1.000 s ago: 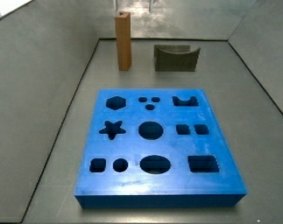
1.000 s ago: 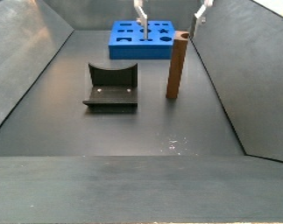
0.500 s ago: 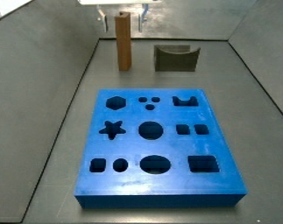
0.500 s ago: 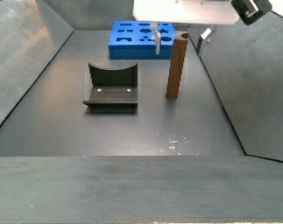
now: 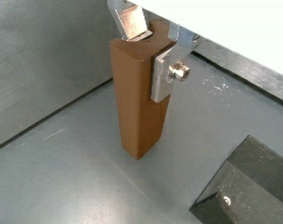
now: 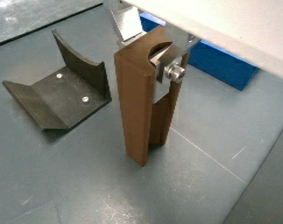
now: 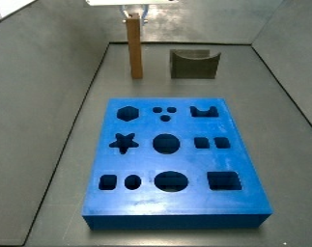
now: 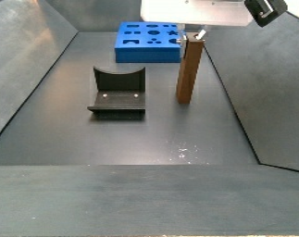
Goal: Pick up the arch object. Move up. Move to above the board. Insert the arch object.
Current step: Pick up the arch object.
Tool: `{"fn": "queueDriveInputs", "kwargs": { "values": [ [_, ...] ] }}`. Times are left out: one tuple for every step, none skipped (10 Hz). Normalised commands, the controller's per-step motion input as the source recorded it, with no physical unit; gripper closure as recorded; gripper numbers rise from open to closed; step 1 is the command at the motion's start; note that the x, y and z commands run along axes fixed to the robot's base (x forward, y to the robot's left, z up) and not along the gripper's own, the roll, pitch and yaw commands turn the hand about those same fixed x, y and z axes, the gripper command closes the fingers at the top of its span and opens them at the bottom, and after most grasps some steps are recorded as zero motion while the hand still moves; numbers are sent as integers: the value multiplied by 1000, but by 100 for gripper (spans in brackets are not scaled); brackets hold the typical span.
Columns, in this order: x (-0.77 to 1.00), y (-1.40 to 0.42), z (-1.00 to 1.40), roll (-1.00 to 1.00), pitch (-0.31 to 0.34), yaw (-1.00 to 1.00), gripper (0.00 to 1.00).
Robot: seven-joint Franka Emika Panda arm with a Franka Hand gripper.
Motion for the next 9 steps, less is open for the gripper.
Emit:
{"fn": "queueDriveInputs", "kwargs": {
  "values": [
    [0,0,0,0,0,0,100],
    [0,0,0,0,0,0,100],
    [0,0,0,0,0,0,100],
    [0,0,0,0,0,0,100],
    [0,0,0,0,0,0,100],
    [0,0,0,0,0,0,100],
    [0,0,0,0,0,0,100],
    [0,0,0,0,0,0,100],
    [0,0,0,0,0,0,100]
  ]
}}
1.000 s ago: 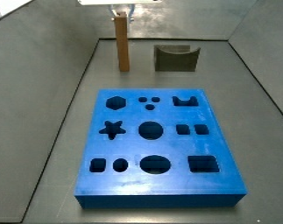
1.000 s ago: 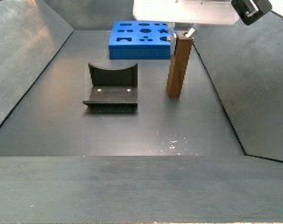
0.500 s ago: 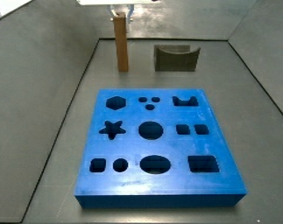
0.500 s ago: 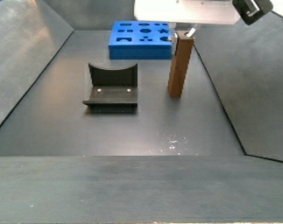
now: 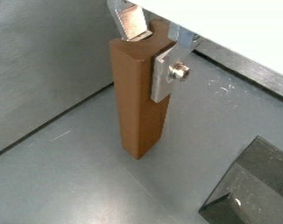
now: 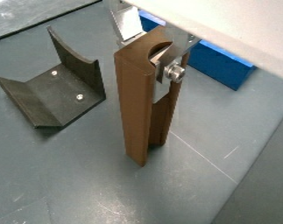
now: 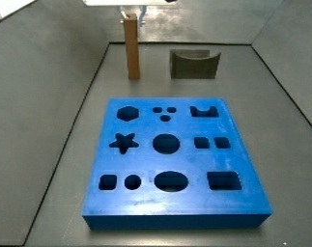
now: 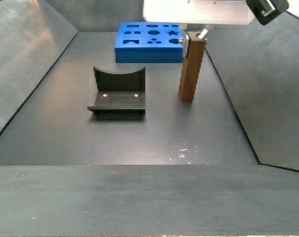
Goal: Pick up the arch object. Move up. Move to above the board. Insert the arch object.
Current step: Move up, then move to above the board.
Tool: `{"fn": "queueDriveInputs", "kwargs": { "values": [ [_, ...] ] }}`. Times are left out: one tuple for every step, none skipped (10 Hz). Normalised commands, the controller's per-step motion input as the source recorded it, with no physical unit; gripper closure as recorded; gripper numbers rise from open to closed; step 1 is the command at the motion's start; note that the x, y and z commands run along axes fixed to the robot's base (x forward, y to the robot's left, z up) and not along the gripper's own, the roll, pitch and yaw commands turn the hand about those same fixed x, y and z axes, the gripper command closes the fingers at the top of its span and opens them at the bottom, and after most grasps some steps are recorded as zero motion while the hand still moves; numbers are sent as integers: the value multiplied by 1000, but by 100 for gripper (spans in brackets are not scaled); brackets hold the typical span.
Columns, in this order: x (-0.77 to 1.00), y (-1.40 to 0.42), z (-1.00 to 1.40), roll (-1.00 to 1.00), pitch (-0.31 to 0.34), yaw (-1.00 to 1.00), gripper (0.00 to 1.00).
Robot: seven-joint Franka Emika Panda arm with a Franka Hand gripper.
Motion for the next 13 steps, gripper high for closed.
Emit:
{"fn": "queueDriveInputs", "kwargs": {
  "values": [
    [0,0,833,0,0,0,100],
    [-12,-39,827,-2,8,31,100],
    [-57,-52,730,-8,43,35,100],
    [-43,-35,611,-12,40,34,100],
    [-28,-27,462,-18,39,30,100],
    [-12,-22,246,-28,47,25,100],
    [-78,330,1000,224,-231,-93,100],
    [-83,349,1000,218,-224,-98,100],
    [-99,299,1000,181,-173,-92,100],
    [-94,249,1000,135,-115,-80,100],
    [-80,223,1000,79,-34,-63,100],
    [-62,175,929,38,6,-57,100],
    [-36,123,759,21,34,-51,100]
  ]
}}
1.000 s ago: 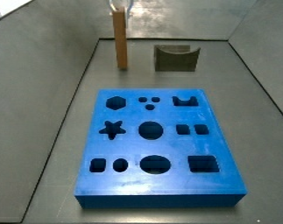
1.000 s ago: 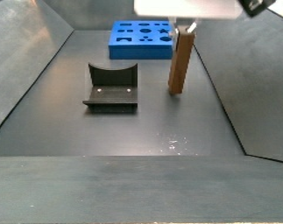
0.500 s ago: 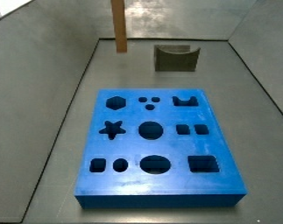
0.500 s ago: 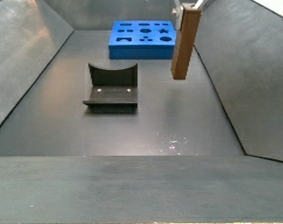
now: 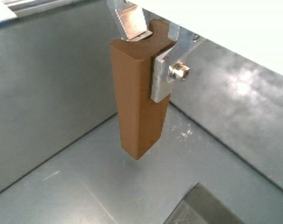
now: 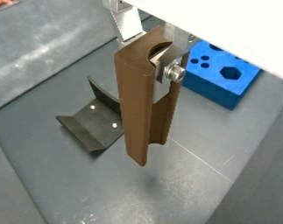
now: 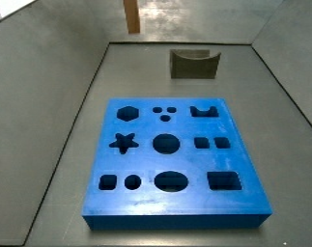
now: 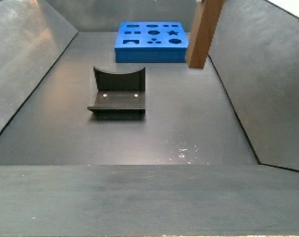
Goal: Pick up the arch object. Move up. Move to above the board. Insert the arch object.
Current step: Move to above the board.
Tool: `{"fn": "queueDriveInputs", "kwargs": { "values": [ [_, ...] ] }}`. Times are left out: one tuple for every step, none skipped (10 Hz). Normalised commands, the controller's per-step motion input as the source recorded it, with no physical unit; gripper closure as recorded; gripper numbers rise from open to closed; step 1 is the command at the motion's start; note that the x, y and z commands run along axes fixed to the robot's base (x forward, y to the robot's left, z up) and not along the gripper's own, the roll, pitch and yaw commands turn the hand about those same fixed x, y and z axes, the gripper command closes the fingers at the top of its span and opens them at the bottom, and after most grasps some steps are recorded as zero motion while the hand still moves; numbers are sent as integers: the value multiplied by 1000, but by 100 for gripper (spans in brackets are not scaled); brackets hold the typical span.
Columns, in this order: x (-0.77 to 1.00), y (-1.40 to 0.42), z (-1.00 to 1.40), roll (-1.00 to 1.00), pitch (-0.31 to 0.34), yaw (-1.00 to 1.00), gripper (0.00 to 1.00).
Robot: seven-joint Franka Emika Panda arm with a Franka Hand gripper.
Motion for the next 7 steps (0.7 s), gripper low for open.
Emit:
{"fn": "queueDriveInputs", "kwargs": {
  "values": [
    [-7,75,534,8,67,-42,100],
    [4,52,365,0,80,-38,100],
    [8,42,200,-8,87,-38,100],
    [194,-1000,178,-213,669,-151,100],
    [196,-1000,177,-211,660,-141,100],
    [215,-1000,186,-119,555,-42,100],
    [225,-1000,176,-103,417,-25,100]
  ]
}}
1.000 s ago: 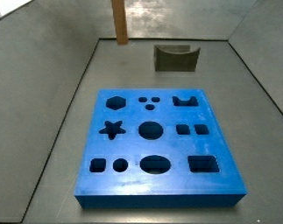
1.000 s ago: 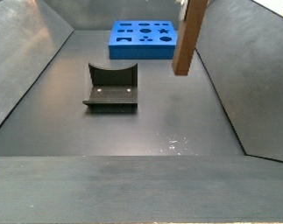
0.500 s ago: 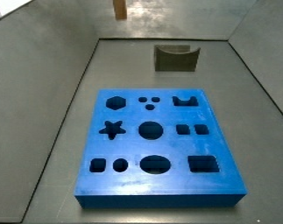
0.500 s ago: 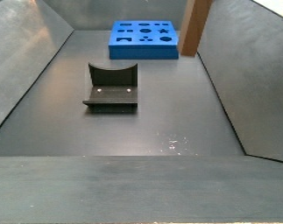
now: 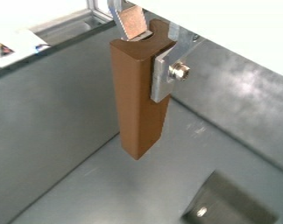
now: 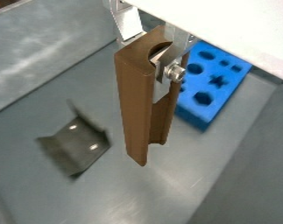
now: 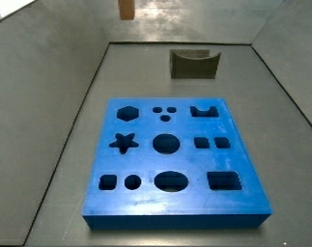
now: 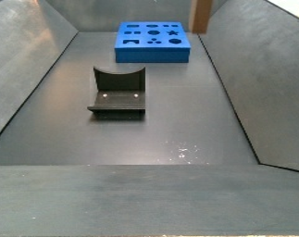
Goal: Pick up the arch object. Move up. Move to above the board. Insert the arch object.
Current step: Move to above the board, then insert the arch object.
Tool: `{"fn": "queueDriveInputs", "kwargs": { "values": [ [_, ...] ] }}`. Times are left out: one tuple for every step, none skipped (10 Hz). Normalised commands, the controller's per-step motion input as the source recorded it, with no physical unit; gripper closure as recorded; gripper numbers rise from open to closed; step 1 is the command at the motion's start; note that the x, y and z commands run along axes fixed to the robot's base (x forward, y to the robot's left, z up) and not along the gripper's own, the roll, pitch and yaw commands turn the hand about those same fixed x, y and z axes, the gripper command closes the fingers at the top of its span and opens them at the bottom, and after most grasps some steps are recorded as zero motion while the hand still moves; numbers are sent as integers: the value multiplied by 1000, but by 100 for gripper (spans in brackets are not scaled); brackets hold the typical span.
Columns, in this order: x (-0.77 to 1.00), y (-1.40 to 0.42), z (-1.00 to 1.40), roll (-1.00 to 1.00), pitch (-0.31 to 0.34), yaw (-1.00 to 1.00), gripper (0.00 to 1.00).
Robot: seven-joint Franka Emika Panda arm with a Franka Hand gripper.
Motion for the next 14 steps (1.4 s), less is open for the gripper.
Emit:
{"fn": "queueDriveInputs", "kwargs": {
  "values": [
    [226,-1000,179,-62,290,-2,100],
    [224,-1000,185,-30,198,7,100],
    [229,-1000,184,-21,127,13,100],
    [238,-1000,185,-11,113,10,100],
    [250,-1000,188,-2,114,13,100],
    [261,-1000,191,-10,126,7,100],
    [285,-1000,197,7,133,7,100],
    [309,-1000,197,9,135,10,100],
    [255,-727,146,26,130,8,100],
    [193,-463,100,45,123,8,100],
    [158,-332,73,50,114,10,100],
    [105,-182,46,63,88,10,100],
    [17,0,0,0,0,0,100],
    [263,-86,-3,0,0,-114,100]
  ]
}}
